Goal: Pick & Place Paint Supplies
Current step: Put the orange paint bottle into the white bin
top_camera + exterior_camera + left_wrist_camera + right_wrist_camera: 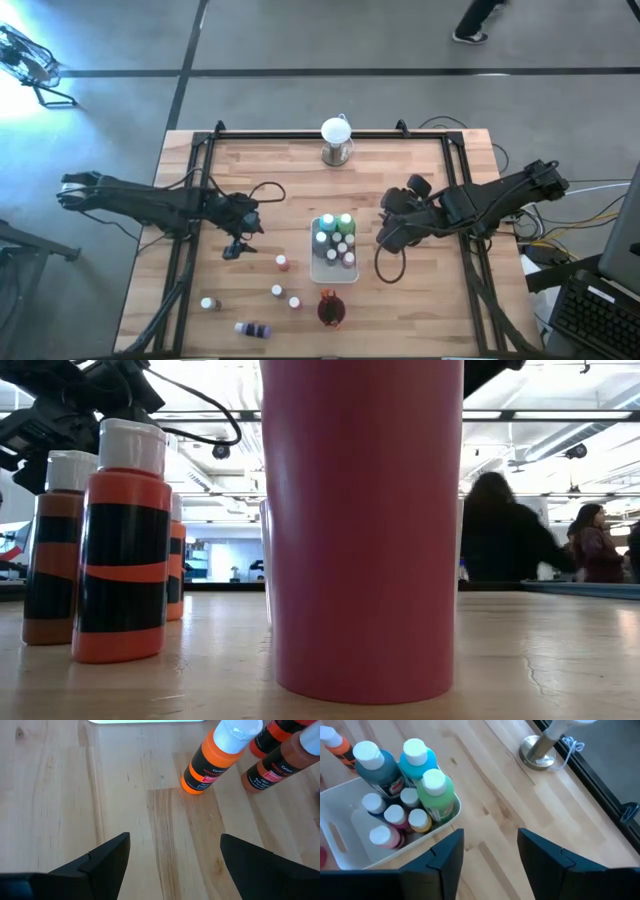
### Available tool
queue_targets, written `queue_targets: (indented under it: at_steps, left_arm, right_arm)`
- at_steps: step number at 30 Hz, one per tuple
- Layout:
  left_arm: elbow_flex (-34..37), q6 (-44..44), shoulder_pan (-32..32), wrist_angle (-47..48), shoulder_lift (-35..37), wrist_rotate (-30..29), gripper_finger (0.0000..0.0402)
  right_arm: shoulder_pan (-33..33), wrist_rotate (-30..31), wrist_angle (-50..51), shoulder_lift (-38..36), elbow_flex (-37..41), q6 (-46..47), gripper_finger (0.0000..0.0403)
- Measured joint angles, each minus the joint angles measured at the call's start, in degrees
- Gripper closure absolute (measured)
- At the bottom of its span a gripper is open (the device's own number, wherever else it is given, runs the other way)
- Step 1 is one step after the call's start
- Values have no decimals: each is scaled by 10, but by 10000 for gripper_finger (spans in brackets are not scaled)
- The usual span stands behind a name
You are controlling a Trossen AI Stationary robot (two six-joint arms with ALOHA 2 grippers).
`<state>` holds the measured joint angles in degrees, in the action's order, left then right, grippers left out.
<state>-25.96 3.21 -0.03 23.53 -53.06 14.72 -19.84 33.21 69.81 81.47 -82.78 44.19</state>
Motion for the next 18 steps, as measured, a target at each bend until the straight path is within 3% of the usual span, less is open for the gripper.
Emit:
queue_targets:
  at_steps: [18]
  left_arm:
    - [0, 5, -10, 0, 0, 22, 87]
  right_arm:
    - [0, -23, 2, 0, 0, 27, 184]
